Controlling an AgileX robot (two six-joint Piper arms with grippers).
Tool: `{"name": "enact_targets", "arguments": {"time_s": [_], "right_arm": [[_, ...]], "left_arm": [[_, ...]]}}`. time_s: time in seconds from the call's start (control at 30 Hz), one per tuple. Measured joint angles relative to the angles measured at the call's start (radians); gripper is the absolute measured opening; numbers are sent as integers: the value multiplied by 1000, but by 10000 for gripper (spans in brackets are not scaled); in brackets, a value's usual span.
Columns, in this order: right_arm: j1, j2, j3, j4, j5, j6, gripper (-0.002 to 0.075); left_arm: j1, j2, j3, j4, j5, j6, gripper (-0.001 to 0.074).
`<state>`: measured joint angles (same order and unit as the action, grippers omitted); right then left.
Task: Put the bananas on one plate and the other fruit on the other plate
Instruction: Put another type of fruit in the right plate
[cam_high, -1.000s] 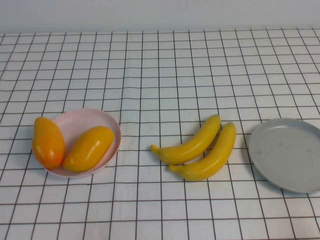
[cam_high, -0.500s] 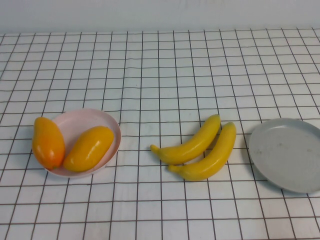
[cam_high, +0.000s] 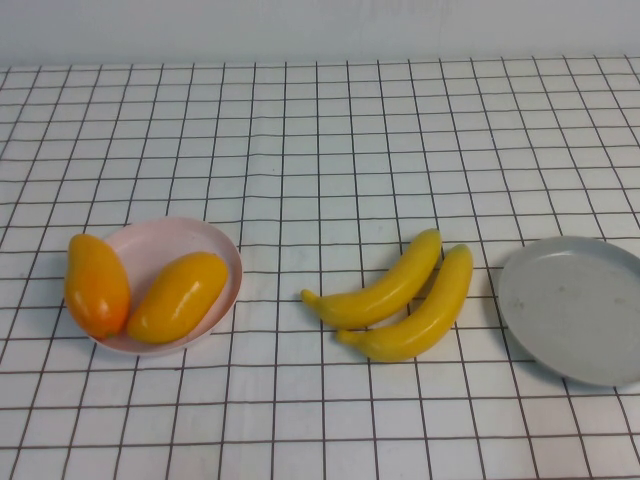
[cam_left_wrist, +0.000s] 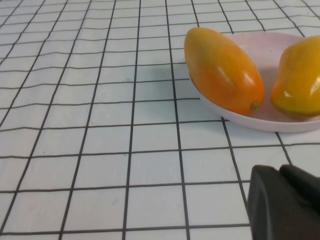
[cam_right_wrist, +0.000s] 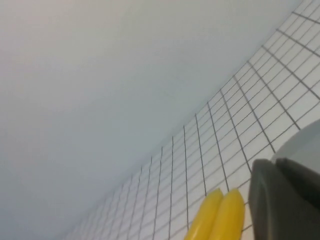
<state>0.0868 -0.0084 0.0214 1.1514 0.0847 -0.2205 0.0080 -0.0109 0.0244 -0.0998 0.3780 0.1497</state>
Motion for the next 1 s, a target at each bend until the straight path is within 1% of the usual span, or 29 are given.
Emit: {"name": "enact_targets", "arguments": {"time_s": [0.1, 0.33, 0.4, 0.5, 0.6, 0.67, 0.73, 0.83, 0.9, 1.0], "right_arm": [[0, 68, -81, -109, 99, -61, -16], [0, 531, -452, -392, 314, -90, -16], [0, 666, -536, -409, 349, -90, -16], [0, 825, -633, -390, 413, -93, -16], [0, 966, -709, -383, 508, -157, -16], [0, 1065, -770, -401, 613, -212, -16], [2, 1158, -838, -433, 716, -225, -16], [43, 1257, -949, -556, 810, -168, -16], [98, 1300, -1025, -680, 831, -90, -16], [208, 1363, -1130, -892, 865, 61, -16]], "left_arm": [[0, 0, 0, 0, 0, 0, -2], [0, 0, 0, 0, 0, 0, -2], [0, 0, 0, 0, 0, 0, -2], [0, 0, 0, 0, 0, 0, -2], [0, 0, 0, 0, 0, 0, -2], [0, 0, 0, 2, 0, 0, -2], [0, 0, 0, 2, 0, 2, -2], [0, 0, 0, 2, 0, 2, -2], [0, 0, 0, 2, 0, 2, -2], [0, 0, 0, 2, 0, 2, -2]]}}
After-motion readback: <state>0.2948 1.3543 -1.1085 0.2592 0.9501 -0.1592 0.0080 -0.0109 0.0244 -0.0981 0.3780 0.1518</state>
